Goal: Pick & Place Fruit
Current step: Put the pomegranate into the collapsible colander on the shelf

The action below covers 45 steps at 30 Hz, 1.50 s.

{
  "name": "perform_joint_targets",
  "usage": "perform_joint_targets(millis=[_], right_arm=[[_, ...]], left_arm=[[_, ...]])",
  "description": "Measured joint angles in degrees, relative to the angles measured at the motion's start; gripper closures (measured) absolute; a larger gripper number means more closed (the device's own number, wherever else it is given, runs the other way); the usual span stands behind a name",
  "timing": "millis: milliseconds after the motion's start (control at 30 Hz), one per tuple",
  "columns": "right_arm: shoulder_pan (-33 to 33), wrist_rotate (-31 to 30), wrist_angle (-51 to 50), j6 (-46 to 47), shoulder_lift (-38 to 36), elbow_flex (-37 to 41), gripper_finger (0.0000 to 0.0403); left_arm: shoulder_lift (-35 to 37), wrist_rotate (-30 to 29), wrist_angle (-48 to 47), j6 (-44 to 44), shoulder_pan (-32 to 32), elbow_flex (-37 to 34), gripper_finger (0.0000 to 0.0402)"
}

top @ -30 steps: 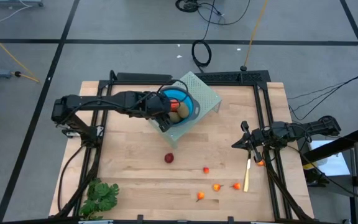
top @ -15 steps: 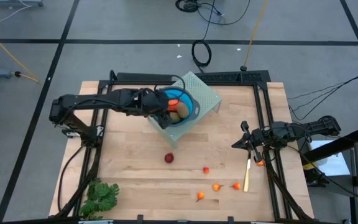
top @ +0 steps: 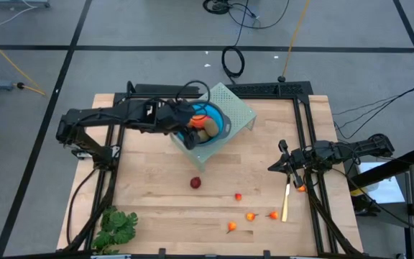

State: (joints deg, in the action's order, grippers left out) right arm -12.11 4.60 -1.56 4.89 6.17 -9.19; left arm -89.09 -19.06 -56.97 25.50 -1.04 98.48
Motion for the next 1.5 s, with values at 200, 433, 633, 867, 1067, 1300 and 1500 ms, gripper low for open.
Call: perform_joint_targets(millis=[200, 433, 633, 867, 1067, 1300, 1500], right_arm=[[0.0, 0.0, 0.0, 0.0, 0.0, 0.0, 0.0403], [0.0, 0.0, 0.0, 0.0, 0.0, 0.0, 0.0403], [0.0, 0.0, 0.0, 0.0, 0.0, 0.0, 0.0403], [0.0, 0.0, 0.0, 0.0, 0.0, 0.0, 0.0403], [0.0, 0.0, 0.0, 0.0, 0.0, 0.0, 0.0403], [0.0, 0.0, 0.0, 0.0, 0.0, 0.0, 0.0403], [0.0, 0.0, 0.0, -1.0, 0.0, 0.0, 0.0403]], left_arm=[[0.0, 2.8, 0.0, 4.9, 4.3, 0.9, 0.0168], [0.0, 3.1, 0.0, 12.2, 10.2, 0.8, 0.0244], [0.0, 3.1, 0.1, 19.1, 14.8, 0.8, 0.0304], [0.0, 2.5, 0.2, 27.3, 19.0, 0.8, 0.0365], [-0.8, 2.5, 0.2, 32.5, 21.9, 0.8, 0.0396], [-2.8, 2.4, 0.7, 38.1, 24.1, 0.8, 0.0397], [-3.8, 2.3, 0.7, 43.7, 25.8, 0.8, 0.0396]])
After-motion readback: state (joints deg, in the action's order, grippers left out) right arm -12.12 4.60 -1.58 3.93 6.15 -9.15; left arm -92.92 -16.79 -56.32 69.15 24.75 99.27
